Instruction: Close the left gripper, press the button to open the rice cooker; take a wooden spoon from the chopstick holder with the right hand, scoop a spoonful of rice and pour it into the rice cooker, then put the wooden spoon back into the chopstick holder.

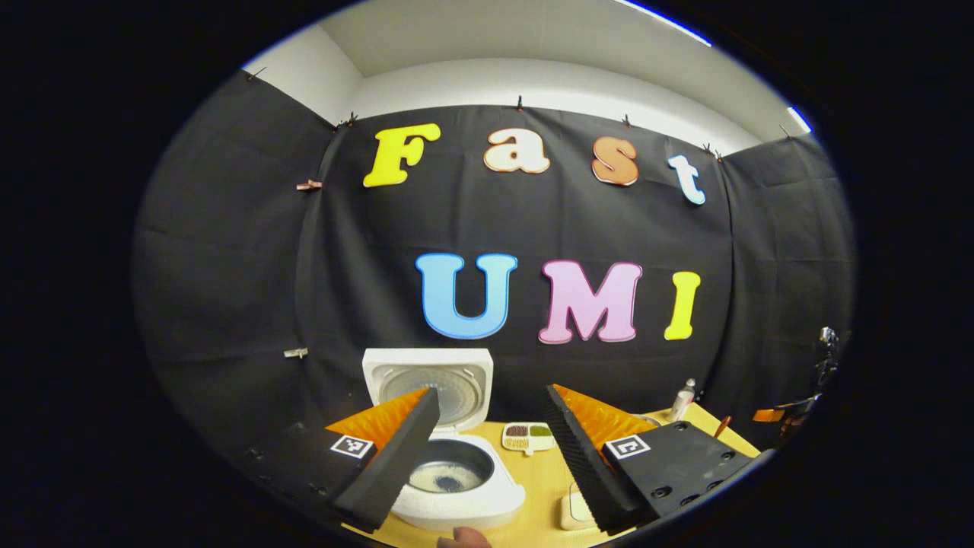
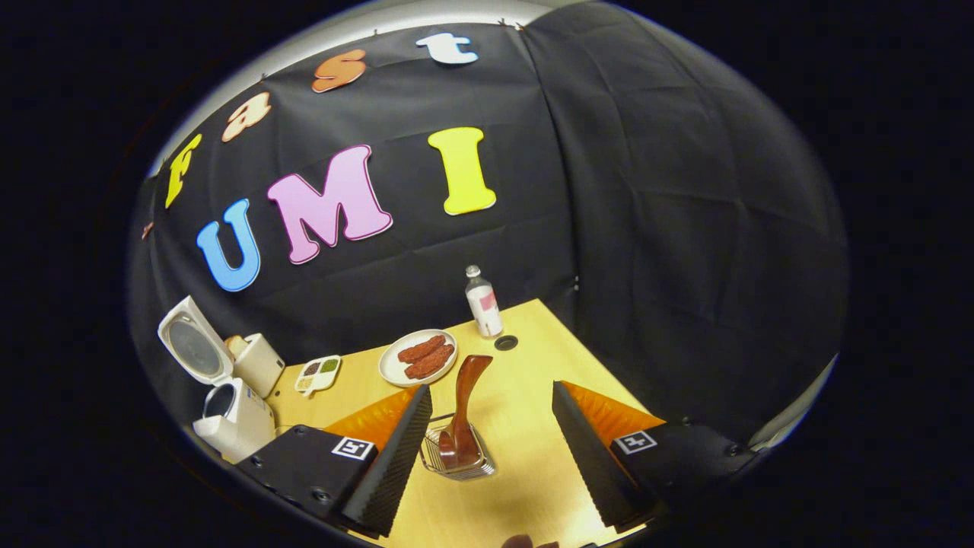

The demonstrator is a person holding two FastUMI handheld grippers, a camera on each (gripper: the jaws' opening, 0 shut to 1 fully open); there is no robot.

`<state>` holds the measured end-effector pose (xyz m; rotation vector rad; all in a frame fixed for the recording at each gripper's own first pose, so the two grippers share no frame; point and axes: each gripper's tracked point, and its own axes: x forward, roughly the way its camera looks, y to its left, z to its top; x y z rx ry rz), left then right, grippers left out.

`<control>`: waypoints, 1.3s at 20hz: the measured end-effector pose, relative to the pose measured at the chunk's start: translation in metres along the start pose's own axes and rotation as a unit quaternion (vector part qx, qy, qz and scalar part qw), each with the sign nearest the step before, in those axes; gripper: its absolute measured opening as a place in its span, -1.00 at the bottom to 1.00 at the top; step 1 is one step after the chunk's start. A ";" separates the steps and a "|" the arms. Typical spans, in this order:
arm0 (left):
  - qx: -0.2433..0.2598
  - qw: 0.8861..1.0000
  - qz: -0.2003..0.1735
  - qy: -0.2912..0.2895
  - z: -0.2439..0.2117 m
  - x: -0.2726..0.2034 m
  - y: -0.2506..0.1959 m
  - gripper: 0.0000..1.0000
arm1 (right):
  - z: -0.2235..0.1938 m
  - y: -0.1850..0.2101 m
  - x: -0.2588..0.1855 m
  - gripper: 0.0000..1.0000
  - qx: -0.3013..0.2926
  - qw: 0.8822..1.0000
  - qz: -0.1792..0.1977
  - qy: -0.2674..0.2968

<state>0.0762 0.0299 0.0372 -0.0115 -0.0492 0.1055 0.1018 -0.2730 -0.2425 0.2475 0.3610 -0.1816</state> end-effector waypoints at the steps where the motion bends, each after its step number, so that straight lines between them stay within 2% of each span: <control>1: 0.000 1.000 0.002 -0.017 0.013 0.013 0.009 0.91 | 0.009 0.006 -0.013 0.96 -0.011 1.000 0.000 -0.010; 5: 0.000 0.996 0.014 -0.090 0.062 0.070 0.048 0.89 | 0.041 0.032 -0.061 0.97 -0.020 0.998 -0.005 -0.054; 8: -0.010 0.992 0.015 -0.128 0.076 0.119 0.074 0.89 | 0.055 0.050 -0.091 0.97 -0.014 0.997 -0.009 -0.076; 13: 0.005 0.997 0.001 -0.075 0.036 0.209 0.087 0.89 | 0.059 0.069 -0.132 0.96 -0.048 0.993 -0.034 -0.102; 17: 0.008 0.999 0.010 -0.037 0.005 0.259 0.091 0.89 | 0.068 0.075 -0.154 0.97 -0.064 0.989 -0.058 -0.117; 21: 0.013 0.999 0.038 0.015 -0.034 0.290 0.105 0.89 | 0.071 0.072 -0.168 0.96 -0.068 0.987 -0.074 -0.122; 25: -0.007 0.995 0.048 0.085 -0.081 0.297 0.106 0.90 | 0.075 0.074 -0.183 0.96 -0.074 0.986 -0.079 -0.130; 26: -0.007 0.995 0.054 0.086 -0.085 0.295 0.106 0.94 | 0.076 0.076 -0.187 0.97 -0.075 0.985 -0.078 -0.133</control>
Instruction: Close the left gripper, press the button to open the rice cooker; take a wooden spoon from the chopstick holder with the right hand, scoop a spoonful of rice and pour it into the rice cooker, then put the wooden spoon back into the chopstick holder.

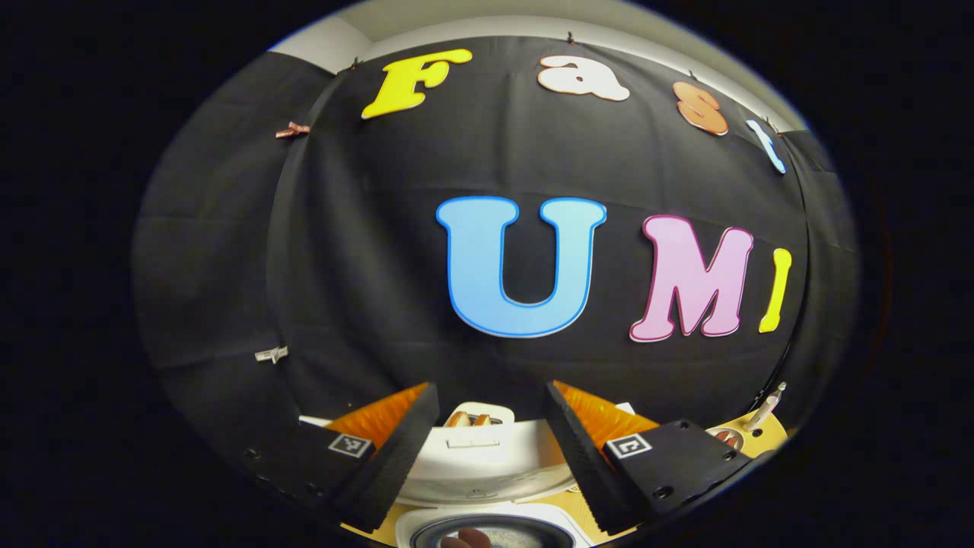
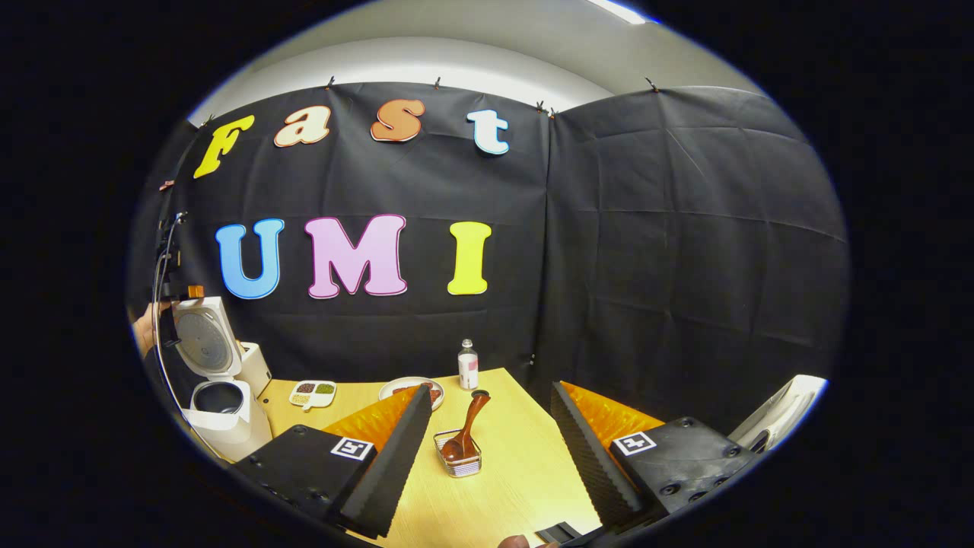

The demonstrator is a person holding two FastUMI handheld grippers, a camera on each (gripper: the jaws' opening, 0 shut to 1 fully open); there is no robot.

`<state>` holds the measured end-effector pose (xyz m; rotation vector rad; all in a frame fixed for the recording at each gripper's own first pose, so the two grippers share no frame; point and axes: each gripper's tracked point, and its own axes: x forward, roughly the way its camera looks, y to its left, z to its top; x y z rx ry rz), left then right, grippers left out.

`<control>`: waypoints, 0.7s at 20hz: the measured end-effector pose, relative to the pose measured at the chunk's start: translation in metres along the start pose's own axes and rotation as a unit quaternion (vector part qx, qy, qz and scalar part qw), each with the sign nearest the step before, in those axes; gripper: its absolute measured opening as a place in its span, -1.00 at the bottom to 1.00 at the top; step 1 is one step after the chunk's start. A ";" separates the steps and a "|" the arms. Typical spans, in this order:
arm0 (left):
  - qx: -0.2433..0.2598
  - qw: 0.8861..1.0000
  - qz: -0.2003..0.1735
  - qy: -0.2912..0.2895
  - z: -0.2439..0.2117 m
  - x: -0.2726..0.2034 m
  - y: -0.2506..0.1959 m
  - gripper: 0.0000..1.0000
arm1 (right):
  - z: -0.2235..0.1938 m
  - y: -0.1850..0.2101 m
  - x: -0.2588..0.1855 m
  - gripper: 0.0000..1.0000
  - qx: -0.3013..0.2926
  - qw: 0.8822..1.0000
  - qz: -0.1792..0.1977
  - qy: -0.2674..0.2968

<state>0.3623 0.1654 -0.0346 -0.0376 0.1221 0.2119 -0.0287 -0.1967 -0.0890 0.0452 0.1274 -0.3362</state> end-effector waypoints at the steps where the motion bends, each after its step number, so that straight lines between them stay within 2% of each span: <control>1: 0.007 1.000 0.002 -0.002 0.002 -0.003 -0.003 0.97 | 0.003 0.000 -0.004 0.97 -0.001 1.000 0.001 -0.003; 3: 0.028 1.000 0.012 -0.001 -0.004 -0.014 -0.005 0.97 | 0.006 -0.001 -0.009 0.97 -0.003 1.000 0.003 -0.004; 7: 0.020 1.000 0.019 -0.008 -0.017 -0.050 -0.012 0.99 | 0.016 -0.001 -0.013 0.97 -0.013 1.000 0.018 -0.007; 14: 0.015 0.999 0.049 0.012 -0.074 -0.124 -0.024 0.98 | 0.022 0.016 0.004 0.97 0.007 0.998 0.057 0.000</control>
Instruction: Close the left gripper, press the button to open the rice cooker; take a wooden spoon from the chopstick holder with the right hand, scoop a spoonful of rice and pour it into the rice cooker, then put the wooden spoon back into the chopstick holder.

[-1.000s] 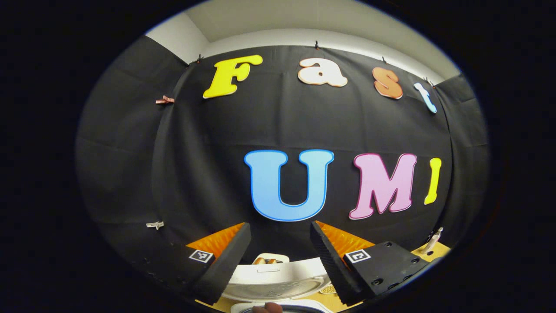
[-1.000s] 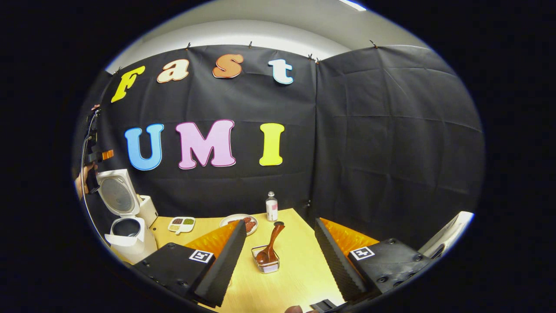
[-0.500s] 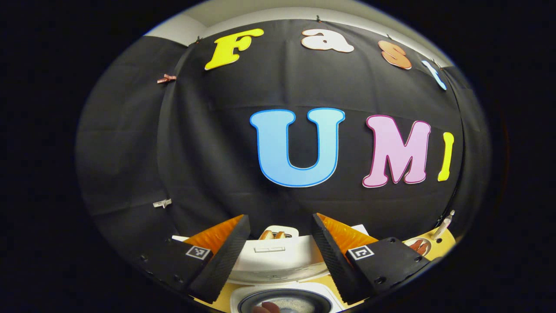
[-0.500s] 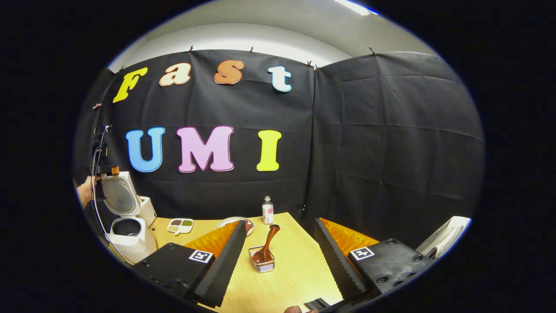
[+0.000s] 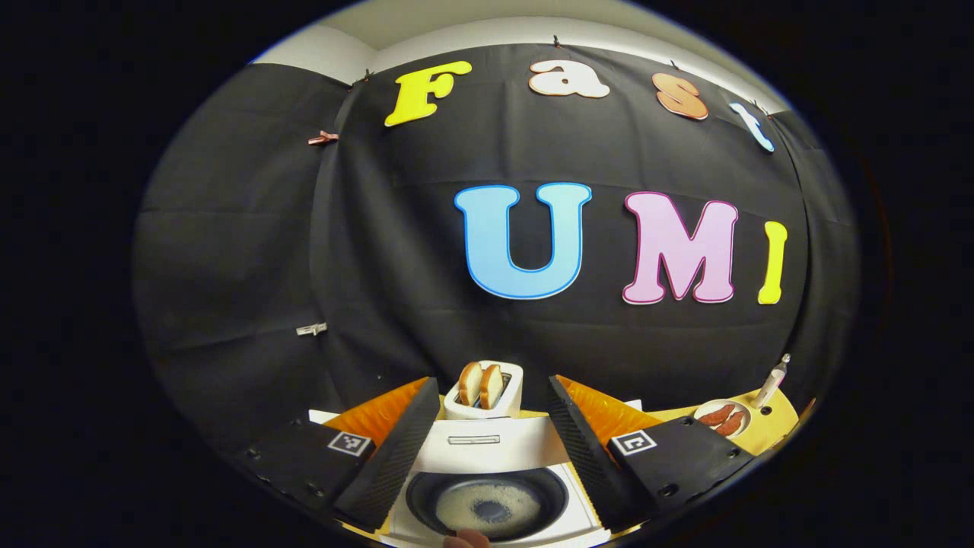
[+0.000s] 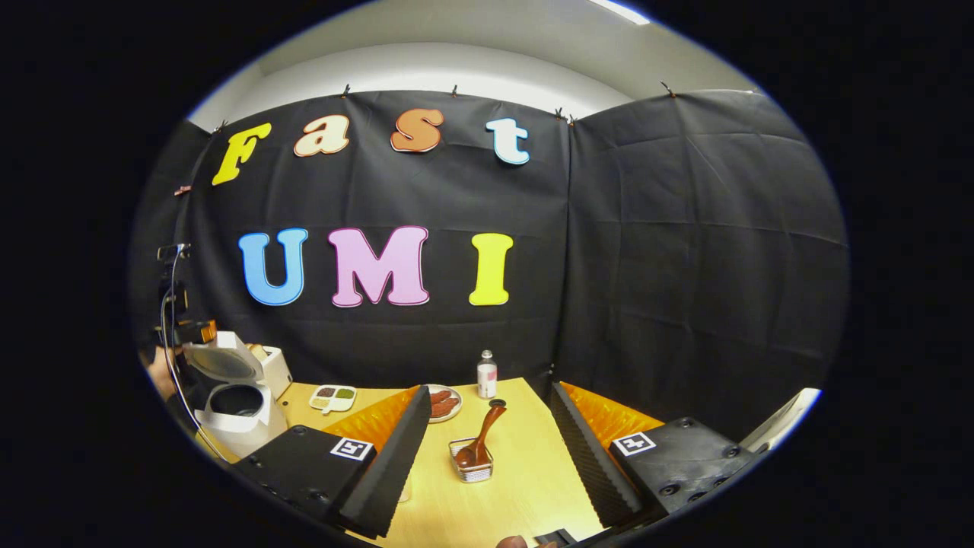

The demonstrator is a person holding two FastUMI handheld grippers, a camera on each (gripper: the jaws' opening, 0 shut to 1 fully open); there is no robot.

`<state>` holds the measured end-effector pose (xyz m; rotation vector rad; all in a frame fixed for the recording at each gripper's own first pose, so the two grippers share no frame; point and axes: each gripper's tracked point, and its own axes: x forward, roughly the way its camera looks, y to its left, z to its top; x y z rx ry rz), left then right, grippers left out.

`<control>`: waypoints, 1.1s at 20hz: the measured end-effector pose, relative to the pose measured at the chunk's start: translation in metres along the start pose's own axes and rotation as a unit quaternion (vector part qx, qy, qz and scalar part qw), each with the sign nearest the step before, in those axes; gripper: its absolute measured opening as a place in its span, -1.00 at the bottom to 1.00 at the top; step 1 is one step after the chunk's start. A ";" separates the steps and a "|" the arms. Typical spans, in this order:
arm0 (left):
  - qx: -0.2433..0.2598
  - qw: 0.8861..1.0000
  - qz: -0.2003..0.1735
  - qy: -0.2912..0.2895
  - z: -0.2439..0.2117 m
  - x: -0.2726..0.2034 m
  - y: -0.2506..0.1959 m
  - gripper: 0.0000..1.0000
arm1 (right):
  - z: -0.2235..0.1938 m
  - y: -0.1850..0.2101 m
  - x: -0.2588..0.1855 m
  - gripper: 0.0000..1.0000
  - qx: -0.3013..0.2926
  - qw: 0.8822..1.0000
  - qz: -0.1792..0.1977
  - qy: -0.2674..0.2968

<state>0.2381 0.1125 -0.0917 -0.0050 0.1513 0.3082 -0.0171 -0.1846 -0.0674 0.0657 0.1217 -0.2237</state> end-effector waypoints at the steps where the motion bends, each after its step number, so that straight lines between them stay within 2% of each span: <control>1: 0.000 1.000 0.003 0.004 -0.009 -0.008 -0.001 0.97 | -0.001 0.003 0.002 0.97 0.002 1.000 0.007 0.002; 7: -0.016 0.999 0.017 0.047 -0.061 -0.037 -0.003 0.98 | 0.004 0.011 0.006 0.97 -0.017 0.999 0.030 -0.001; 13: -0.003 0.995 0.034 0.098 -0.104 -0.040 -0.001 0.97 | -0.001 0.008 0.008 0.97 -0.010 0.999 0.036 0.004; 22: -0.004 0.985 0.031 0.168 -0.174 -0.049 -0.003 1.00 | -0.005 -0.003 0.003 0.97 0.000 0.999 0.036 0.011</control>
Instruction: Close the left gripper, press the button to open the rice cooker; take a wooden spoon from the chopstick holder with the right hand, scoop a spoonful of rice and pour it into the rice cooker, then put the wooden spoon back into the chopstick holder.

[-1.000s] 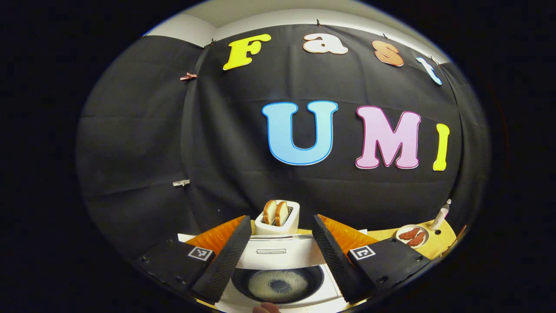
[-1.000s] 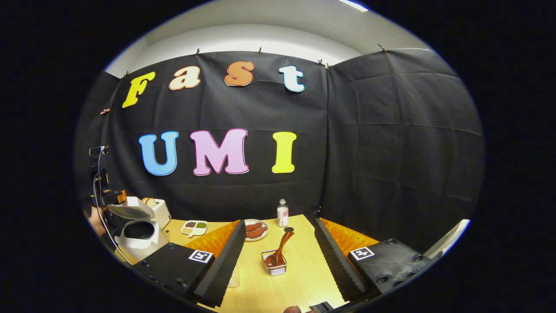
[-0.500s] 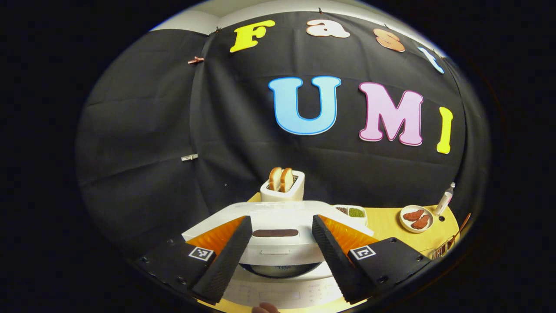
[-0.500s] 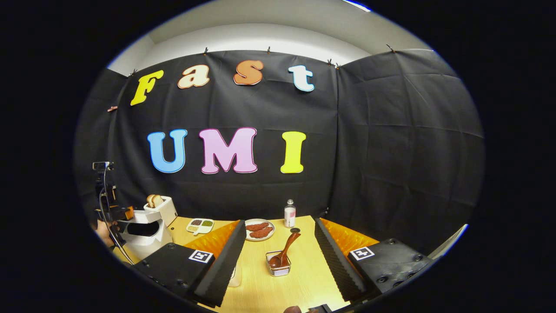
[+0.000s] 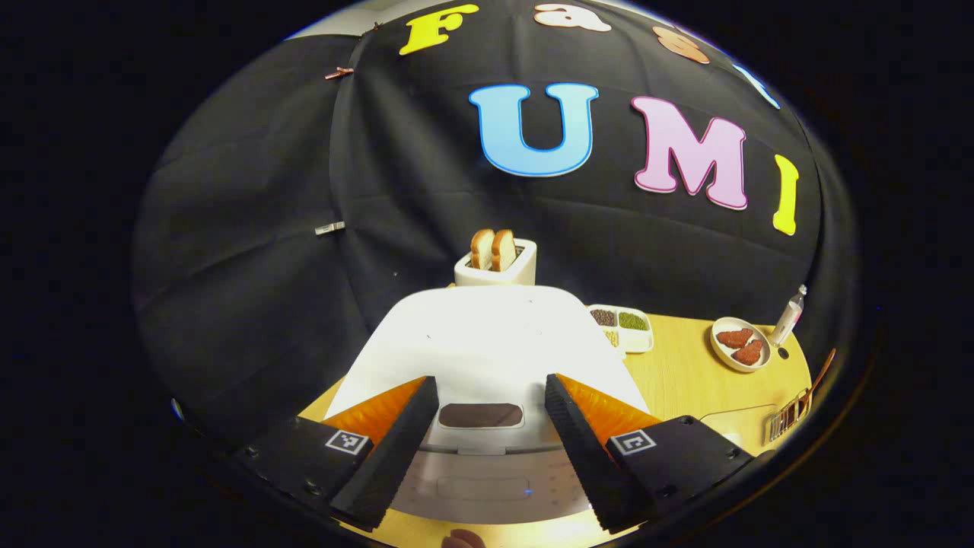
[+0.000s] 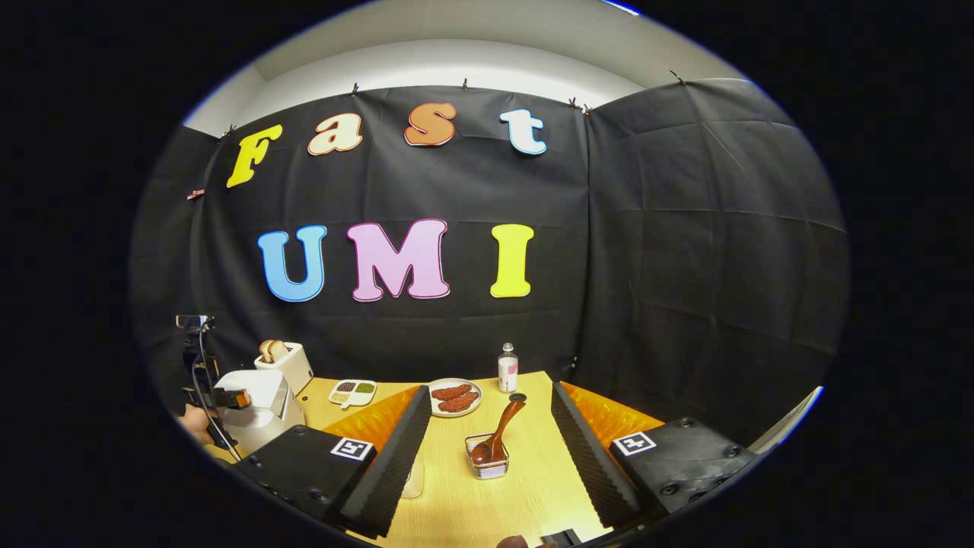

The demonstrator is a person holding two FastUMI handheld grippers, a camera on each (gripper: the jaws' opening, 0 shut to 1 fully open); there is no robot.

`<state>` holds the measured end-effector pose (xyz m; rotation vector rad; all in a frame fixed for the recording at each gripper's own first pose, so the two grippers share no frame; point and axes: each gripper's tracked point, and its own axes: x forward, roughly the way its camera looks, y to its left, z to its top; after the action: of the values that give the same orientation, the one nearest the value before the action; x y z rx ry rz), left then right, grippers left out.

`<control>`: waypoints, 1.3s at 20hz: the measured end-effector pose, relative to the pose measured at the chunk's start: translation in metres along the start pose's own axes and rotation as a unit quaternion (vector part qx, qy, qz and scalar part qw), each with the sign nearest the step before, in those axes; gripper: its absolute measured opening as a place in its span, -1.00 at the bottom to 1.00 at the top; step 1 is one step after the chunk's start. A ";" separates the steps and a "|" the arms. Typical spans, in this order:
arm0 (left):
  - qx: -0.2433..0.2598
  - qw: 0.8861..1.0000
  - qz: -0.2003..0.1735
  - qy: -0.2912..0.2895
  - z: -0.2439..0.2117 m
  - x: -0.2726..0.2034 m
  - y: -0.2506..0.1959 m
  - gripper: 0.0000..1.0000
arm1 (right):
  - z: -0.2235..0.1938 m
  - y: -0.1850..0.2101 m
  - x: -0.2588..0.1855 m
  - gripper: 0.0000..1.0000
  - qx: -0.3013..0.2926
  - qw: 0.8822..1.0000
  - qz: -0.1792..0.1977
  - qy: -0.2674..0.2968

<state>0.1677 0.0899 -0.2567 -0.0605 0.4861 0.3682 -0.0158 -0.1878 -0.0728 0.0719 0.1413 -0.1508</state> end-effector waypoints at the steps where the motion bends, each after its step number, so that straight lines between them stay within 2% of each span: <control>1: 0.000 1.000 0.002 0.000 -0.002 0.000 0.000 1.00 | -0.002 -0.001 -0.001 0.97 -0.001 1.000 -0.001 0.001; 10: 0.020 1.000 0.010 0.004 -0.004 0.001 0.000 1.00 | -0.007 -0.002 -0.005 0.97 0.006 1.000 0.005 0.012; 14: 0.001 1.000 -0.010 -0.017 0.006 -0.008 0.002 0.97 | -0.003 0.002 -0.006 0.97 0.006 1.000 0.015 0.008; 19: 0.005 0.992 -0.074 -0.104 0.050 -0.073 -0.015 0.90 | 0.002 0.009 -0.002 0.97 0.013 0.999 0.034 0.003; 23: 0.024 0.978 -0.125 -0.163 0.079 -0.143 -0.035 0.92 | 0.008 0.018 0.008 0.97 0.018 0.998 0.059 0.001; 26: 0.013 0.969 -0.153 -0.192 0.097 -0.191 -0.045 0.91 | 0.013 0.024 0.013 0.97 0.019 0.997 0.076 -0.005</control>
<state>0.0703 -0.0016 -0.0834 -0.0371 0.0932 0.0659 0.0024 -0.1671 -0.0603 0.1202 0.1222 -0.0028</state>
